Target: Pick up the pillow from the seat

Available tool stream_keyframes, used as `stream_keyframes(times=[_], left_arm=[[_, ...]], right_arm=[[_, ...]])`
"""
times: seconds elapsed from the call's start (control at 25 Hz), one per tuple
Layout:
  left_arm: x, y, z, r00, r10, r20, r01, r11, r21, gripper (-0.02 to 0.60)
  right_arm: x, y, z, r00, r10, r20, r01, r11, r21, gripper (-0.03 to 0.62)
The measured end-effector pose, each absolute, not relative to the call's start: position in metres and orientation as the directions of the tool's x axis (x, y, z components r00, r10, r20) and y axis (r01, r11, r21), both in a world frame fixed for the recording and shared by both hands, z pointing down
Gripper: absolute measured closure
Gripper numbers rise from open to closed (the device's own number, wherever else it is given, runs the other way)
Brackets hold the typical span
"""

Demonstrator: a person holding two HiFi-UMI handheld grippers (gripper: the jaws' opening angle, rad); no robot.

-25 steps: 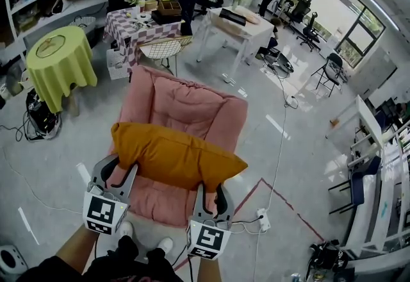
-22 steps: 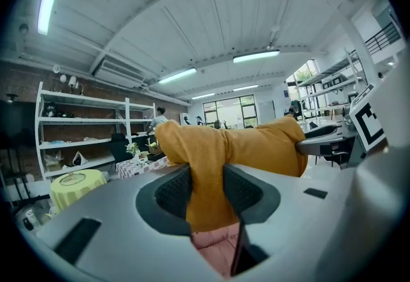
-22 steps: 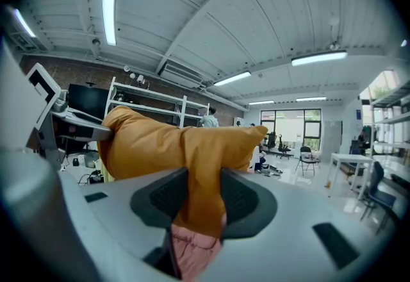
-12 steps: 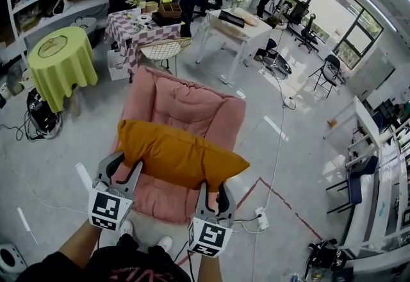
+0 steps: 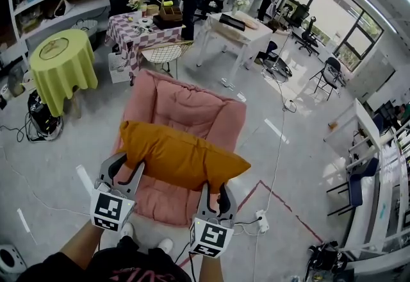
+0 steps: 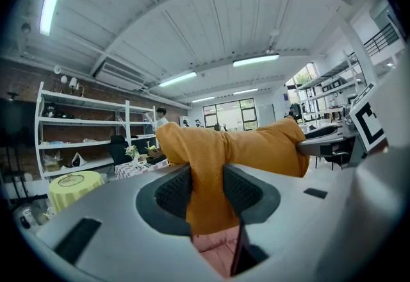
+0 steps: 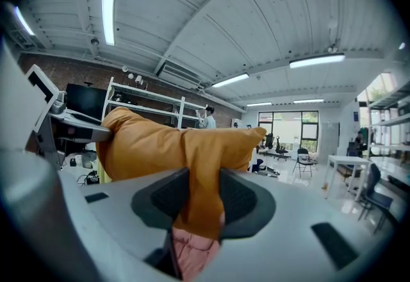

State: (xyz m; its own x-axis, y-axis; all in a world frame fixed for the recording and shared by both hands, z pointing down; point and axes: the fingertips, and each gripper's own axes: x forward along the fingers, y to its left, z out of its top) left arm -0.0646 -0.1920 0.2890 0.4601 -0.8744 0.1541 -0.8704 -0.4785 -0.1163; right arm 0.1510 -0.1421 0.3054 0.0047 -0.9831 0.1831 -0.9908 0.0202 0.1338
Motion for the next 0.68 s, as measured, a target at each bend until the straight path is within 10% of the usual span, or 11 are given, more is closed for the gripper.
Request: stream_keyframes(times=[0.68], left_arm=[[-0.0710,-0.1966,0.2881,0.469,-0.866,0.173,-0.868,-0.488,-0.089,0.426]], right_arm=[[0.1435,-0.1460,0.2987,0.011,-0.983,0.183,-0.989,0.016,0.150,0.436]])
